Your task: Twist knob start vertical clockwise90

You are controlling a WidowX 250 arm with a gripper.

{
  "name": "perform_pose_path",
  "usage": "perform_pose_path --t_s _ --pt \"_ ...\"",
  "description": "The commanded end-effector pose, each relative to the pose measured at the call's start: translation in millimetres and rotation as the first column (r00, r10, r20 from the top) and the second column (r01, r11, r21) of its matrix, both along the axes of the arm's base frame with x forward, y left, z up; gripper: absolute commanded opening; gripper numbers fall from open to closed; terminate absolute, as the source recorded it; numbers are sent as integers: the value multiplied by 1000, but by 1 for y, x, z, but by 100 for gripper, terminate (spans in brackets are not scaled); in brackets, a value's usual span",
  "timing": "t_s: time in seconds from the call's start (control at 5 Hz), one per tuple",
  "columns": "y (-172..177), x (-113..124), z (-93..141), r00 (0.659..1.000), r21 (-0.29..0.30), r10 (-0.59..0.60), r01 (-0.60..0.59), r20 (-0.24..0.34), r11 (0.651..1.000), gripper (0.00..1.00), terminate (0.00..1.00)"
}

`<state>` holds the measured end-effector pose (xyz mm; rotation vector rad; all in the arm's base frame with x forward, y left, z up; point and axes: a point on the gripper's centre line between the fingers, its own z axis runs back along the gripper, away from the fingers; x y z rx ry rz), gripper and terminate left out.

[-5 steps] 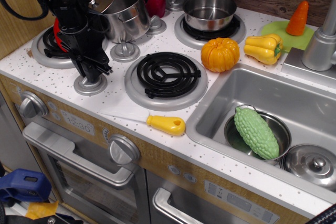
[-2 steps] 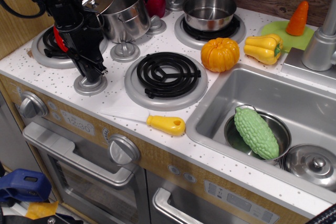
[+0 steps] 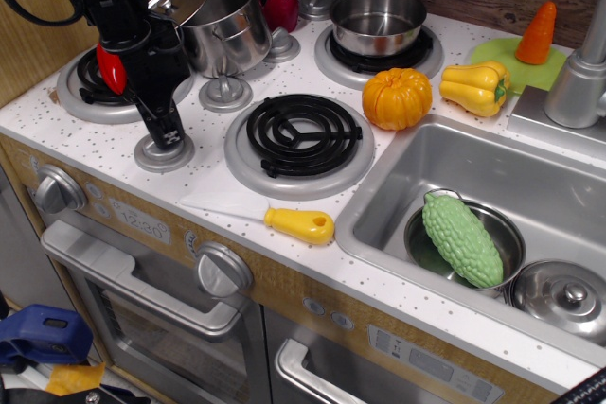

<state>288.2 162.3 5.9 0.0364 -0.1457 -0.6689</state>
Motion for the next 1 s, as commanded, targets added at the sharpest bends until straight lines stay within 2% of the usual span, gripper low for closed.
perform_pose_path --t_s 0.0,0.2,0.4,0.6,0.8 --pt "10 -37 -17 940 45 -330 334 -83 941 0 0" --pt "24 -53 -3 883 91 -453 465 -124 881 0 0" --pt "47 -55 -3 815 35 -564 573 -135 819 0 0" --pt "65 -69 -10 740 -28 -666 667 -94 745 0 0" --pt "82 -77 -5 649 -81 -754 750 -103 657 0 100"
